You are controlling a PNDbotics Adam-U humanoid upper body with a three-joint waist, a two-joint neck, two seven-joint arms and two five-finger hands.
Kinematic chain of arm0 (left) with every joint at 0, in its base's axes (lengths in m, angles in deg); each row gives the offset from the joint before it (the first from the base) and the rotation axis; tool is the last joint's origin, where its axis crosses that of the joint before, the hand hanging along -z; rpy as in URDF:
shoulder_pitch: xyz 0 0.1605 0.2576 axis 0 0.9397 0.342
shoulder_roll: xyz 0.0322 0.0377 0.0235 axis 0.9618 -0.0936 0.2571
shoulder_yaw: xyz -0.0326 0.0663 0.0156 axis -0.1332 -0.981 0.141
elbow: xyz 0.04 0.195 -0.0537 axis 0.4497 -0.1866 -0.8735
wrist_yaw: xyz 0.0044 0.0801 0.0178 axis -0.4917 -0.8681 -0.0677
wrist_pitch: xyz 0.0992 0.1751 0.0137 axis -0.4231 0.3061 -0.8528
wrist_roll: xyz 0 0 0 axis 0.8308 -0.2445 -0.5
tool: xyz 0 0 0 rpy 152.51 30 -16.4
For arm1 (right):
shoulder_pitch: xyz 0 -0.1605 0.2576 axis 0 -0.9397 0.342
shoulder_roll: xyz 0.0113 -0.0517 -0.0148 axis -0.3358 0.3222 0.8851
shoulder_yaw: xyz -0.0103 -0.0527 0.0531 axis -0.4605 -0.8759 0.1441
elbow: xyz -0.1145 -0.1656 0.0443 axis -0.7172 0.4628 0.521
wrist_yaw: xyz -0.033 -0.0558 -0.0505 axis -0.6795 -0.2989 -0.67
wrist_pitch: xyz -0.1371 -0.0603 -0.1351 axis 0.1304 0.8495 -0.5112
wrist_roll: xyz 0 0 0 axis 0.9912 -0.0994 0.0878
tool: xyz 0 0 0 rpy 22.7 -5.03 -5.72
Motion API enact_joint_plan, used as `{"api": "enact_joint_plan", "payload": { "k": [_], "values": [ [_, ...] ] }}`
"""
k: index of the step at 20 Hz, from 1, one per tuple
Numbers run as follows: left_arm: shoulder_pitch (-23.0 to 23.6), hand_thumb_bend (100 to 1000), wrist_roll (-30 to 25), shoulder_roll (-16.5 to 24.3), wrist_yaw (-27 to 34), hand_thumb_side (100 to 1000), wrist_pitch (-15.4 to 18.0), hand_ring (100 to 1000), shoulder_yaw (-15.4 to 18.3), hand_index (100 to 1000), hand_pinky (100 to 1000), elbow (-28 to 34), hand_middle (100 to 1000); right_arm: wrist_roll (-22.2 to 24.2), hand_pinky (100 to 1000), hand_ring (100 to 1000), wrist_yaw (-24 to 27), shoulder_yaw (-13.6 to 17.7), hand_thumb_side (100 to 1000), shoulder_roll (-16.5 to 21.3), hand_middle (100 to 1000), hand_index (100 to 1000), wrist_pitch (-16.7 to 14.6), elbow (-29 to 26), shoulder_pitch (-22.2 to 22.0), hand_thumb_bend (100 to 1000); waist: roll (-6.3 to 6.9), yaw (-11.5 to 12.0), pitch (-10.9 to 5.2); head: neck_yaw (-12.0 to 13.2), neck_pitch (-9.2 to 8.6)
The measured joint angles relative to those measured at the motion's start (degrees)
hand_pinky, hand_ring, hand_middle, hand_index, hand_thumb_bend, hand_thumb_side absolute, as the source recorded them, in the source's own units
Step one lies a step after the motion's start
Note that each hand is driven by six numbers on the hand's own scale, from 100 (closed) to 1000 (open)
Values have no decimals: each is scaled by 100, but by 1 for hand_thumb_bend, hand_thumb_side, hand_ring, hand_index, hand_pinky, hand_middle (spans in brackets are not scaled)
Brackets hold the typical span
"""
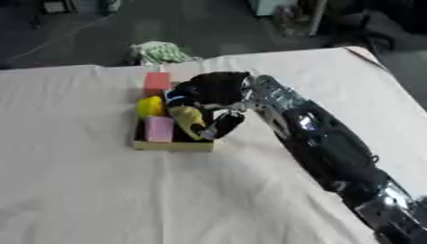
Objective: Pick up objects on the table and place them in the box.
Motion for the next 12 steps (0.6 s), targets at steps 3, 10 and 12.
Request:
{"api": "enact_joint_plan", "payload": {
  "k": [3,10,12],
  "values": [
    [0,100,0,0,0,564,0,628,0,800,765,0,589,359,934,1000,96,-46,654,54,1000,1000,-16,-140,-43,100,-1,-3,0,4,-2],
    [14,100,5,0,-9,571,-7,628,1,800,765,0,588,146,843,911,979,279,187,183,966,1000,306,-643,-321,100,-10,-37,0,66,-3],
    [16,100,14,0,-18,572,-16,629,2,800,765,0,589,-124,813,877,1578,489,152,334,938,994,540,-990,-562,100,-40,-59,0,102,-3]
  ]
}}
